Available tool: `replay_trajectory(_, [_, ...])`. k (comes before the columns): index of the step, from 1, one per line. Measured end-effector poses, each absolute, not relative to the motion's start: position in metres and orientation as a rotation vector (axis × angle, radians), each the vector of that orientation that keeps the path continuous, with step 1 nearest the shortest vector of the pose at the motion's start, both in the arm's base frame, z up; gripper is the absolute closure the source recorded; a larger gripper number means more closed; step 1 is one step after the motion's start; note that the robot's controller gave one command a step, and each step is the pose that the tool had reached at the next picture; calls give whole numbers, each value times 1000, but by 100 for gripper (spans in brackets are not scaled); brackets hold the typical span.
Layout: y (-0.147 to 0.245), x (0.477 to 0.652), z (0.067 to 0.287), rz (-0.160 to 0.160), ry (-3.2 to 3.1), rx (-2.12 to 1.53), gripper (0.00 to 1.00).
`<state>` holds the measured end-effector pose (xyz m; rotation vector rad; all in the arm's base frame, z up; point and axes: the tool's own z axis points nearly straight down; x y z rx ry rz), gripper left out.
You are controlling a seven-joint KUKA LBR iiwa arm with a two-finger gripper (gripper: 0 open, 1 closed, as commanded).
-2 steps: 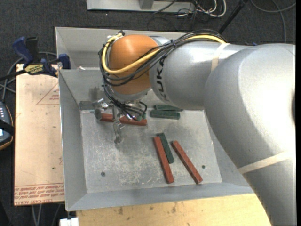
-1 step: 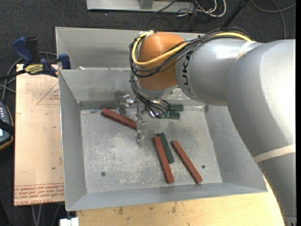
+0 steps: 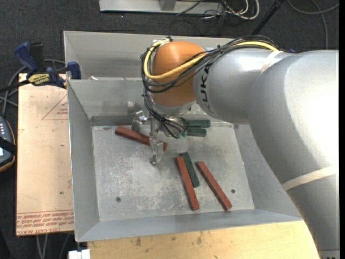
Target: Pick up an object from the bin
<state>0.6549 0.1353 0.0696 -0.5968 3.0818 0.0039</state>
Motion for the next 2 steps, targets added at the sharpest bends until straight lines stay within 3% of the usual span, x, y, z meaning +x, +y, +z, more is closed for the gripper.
replay_trajectory(1, [135,656,72,4,3081,-591,100])
replay_trajectory(2, [118,626,240,-2,2915,-1144,100])
